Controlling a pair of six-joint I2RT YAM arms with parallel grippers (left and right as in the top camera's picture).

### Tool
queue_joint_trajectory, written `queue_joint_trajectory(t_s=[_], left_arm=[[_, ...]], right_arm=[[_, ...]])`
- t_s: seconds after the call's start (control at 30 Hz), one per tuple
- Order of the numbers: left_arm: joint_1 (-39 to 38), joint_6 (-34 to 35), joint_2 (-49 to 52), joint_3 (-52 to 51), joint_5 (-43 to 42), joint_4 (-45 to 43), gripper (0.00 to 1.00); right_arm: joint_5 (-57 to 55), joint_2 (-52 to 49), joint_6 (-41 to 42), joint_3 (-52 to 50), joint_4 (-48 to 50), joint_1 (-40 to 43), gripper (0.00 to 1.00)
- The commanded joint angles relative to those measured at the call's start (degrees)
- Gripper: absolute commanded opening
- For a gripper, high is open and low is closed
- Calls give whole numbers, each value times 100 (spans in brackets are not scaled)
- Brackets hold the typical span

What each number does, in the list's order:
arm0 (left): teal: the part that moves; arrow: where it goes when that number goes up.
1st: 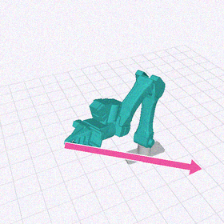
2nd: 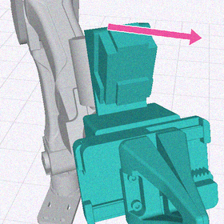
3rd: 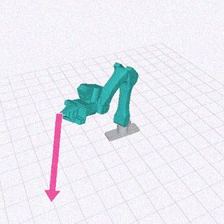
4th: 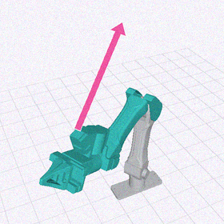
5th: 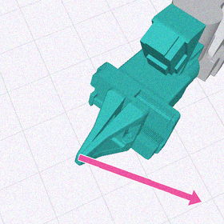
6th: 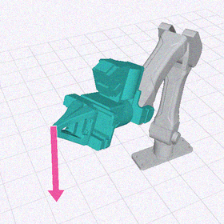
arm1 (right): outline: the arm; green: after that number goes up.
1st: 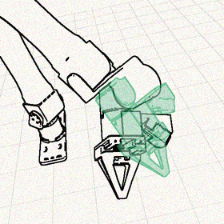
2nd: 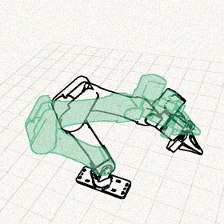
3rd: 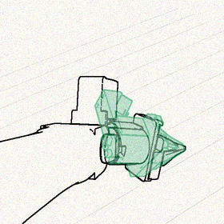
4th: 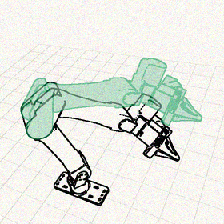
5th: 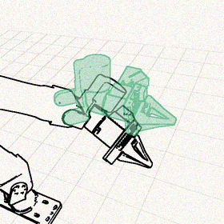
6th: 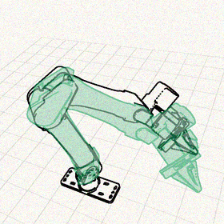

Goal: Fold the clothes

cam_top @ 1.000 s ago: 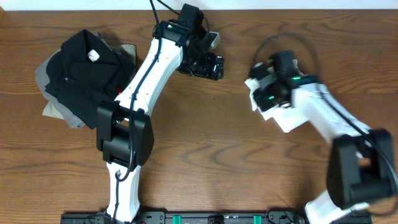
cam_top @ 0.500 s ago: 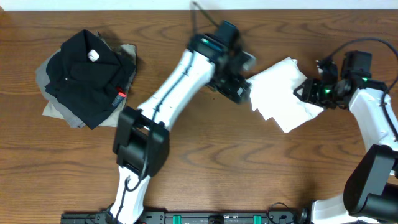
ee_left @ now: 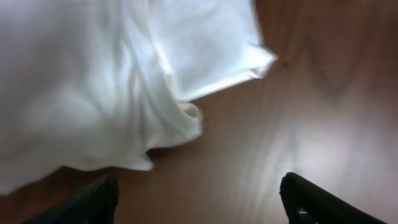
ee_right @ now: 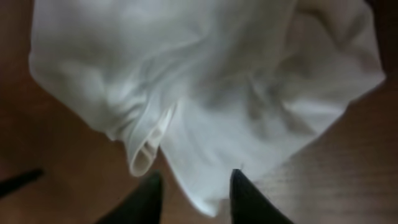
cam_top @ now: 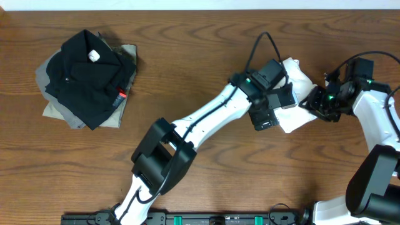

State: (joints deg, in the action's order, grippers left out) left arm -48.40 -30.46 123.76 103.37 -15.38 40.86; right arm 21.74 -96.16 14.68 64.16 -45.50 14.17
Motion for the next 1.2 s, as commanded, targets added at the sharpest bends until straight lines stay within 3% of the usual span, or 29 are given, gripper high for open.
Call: queue_joint_trajectory(t_s=[0.0,0.17,0.37,0.6,0.73,0.87,1.17], left_arm=[[55,68,57,-66,1198,-111,79],[330,717,52,-66,1648,-17,77],[785,1394,52,-66,1580,105,77],[1071,1408,52,-66,1176,273,78],[1189,1405,55,-66,378,17,78],[1320,1405,63,-72,-822,-481,78],[1325,1412,553,-83,-1683,-1200,78]], right_arm=[[109,-11,291,-404,555,26,14],[1008,-13,704,-1126,2166,-94,10],[254,-201,1810,-1770,3294,-361,5],[-1156,-660,1803,-1832,2214,-520,1],[-1534,-654,1082,-1832,1755,-518,1],[-2107,-654,994,-1832,1351,-518,1],[-1947,-649,433,-1832,1257,-511,1]])
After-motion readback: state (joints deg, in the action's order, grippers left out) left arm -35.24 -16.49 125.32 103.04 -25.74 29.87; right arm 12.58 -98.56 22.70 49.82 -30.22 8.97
